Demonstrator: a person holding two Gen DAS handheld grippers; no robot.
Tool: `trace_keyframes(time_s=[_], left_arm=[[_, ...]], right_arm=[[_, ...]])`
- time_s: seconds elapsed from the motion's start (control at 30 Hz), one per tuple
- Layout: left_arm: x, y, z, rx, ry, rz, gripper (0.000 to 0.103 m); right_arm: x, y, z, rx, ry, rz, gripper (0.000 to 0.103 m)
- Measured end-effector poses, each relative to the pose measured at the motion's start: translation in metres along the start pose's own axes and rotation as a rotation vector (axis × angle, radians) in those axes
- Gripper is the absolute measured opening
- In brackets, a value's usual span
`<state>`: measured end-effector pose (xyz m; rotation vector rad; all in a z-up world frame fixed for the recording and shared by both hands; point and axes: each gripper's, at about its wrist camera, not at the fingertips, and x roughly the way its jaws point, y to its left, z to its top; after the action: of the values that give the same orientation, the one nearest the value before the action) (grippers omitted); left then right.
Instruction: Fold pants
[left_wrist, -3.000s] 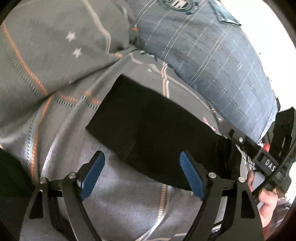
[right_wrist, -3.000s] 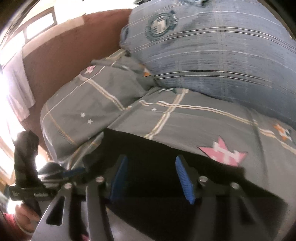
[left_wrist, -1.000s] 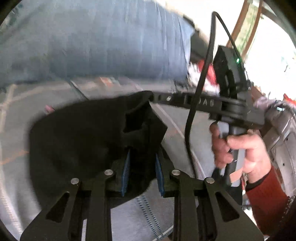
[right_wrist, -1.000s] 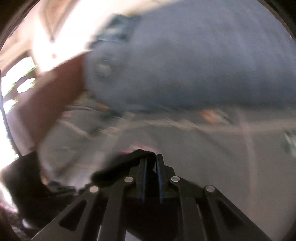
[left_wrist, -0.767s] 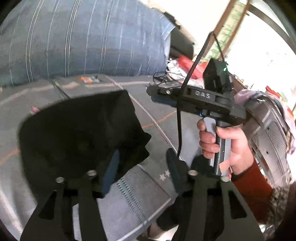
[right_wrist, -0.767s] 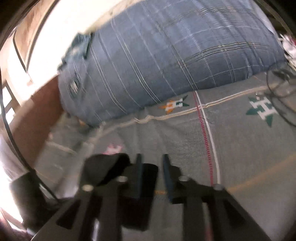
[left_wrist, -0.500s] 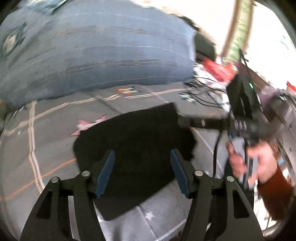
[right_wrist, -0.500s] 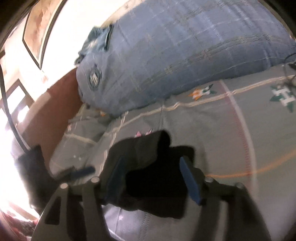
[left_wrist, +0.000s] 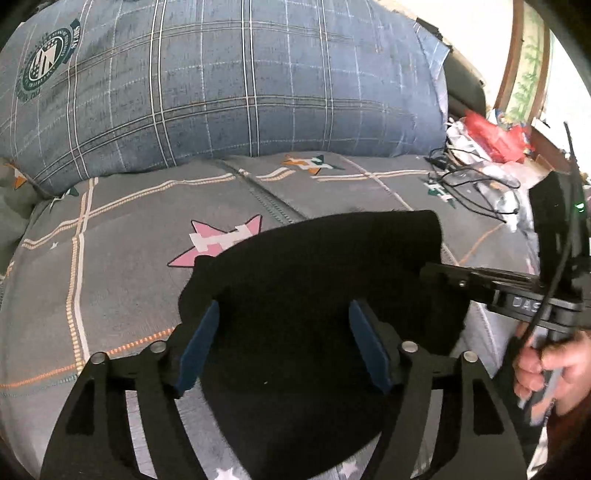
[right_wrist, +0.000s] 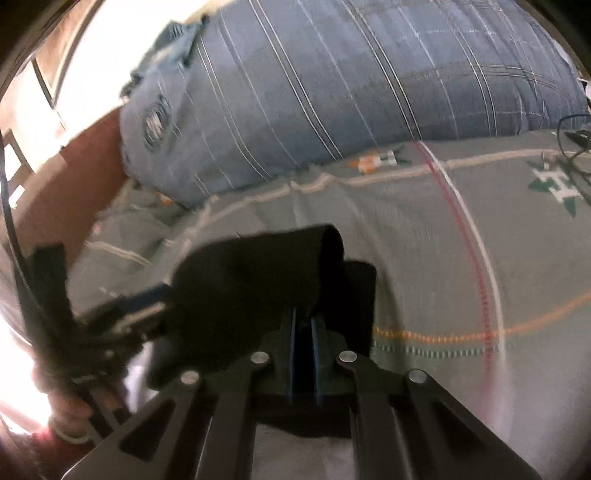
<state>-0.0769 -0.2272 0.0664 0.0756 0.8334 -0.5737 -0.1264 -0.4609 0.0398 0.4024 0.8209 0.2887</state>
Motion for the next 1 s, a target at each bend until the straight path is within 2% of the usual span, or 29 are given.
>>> trace_keyframes(time_s=[0.07, 0.13, 0.2, 0.37, 0.53, 0.73, 0.87, 1.0], left_arm=[[0.001, -0.004, -0.001, 0.009, -0.006, 0.007, 0.082], [0.000, -0.006, -0.001, 0.016, -0.004, 0.027, 0.082], [-0.003, -0.004, 0.000, 0.013, -0.005, 0.023, 0.082], [-0.011, 0.002, 0.006, -0.022, -0.010, 0.010, 0.082], [-0.013, 0.005, 0.013, -0.016, -0.021, 0.033, 0.082], [0.003, 0.007, 0.015, -0.014, 0.003, 0.054, 0.082], [0.011, 0.005, 0.016, 0.002, -0.001, 0.072, 0.083], [0.018, 0.004, 0.017, 0.009, 0.002, 0.082, 0.085]], right_arm=[[-0.005, -0.002, 0.000, 0.023, 0.002, 0.006, 0.010], [-0.017, 0.001, 0.003, 0.003, -0.007, -0.043, 0.018], [-0.029, 0.005, 0.006, -0.006, -0.035, -0.078, 0.018], [-0.052, 0.019, 0.017, -0.030, -0.128, -0.001, 0.018], [-0.039, 0.029, 0.024, -0.061, -0.131, 0.047, 0.018], [-0.015, 0.025, 0.020, -0.082, -0.086, 0.016, 0.019], [0.002, 0.015, 0.016, -0.082, -0.052, -0.050, 0.018], [0.012, 0.000, 0.013, -0.027, -0.047, -0.006, 0.017]])
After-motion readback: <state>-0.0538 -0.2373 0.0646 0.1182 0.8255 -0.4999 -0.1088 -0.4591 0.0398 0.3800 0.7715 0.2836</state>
